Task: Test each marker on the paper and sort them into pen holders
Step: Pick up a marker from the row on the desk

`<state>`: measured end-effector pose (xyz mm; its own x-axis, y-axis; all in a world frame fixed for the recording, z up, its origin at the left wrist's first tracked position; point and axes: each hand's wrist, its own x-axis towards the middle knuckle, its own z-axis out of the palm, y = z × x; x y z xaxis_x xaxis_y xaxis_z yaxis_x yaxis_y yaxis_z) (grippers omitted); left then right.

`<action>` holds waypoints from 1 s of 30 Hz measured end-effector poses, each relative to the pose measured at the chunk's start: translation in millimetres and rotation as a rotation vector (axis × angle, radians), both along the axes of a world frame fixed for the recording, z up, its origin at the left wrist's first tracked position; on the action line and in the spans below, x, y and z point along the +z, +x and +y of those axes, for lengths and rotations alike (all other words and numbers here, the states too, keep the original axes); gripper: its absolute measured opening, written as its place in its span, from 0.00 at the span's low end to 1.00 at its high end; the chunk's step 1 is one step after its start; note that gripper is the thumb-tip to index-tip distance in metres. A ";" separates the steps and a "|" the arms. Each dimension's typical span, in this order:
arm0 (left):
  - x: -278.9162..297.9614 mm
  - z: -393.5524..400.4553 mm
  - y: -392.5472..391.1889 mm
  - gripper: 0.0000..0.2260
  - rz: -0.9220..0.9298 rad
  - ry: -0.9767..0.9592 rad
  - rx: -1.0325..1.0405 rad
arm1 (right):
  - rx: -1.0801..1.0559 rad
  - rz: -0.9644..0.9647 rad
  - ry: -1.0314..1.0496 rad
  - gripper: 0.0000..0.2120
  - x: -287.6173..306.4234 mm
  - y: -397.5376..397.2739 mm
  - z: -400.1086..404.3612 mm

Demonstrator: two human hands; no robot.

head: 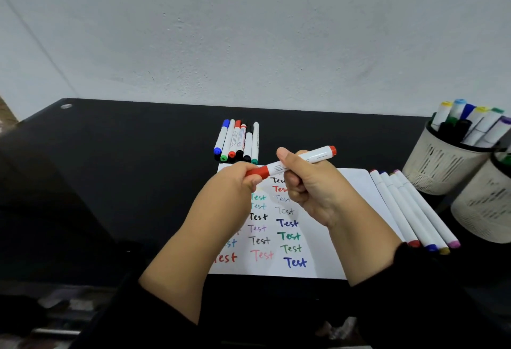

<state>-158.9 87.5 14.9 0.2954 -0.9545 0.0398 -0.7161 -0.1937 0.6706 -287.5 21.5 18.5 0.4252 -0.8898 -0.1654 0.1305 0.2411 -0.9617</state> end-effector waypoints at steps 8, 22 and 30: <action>-1.1 8.9 11.8 0.13 -0.045 -0.023 0.074 | -0.214 0.077 -0.100 0.06 3.8 -16.5 -5.4; -8.7 18.8 12.0 0.14 -0.007 -0.128 -0.029 | -0.040 0.994 -1.177 0.10 -6.2 -11.2 2.8; -17.2 2.9 -29.7 0.25 0.029 0.030 -0.228 | -0.315 1.010 -0.977 0.08 10.1 -73.1 10.0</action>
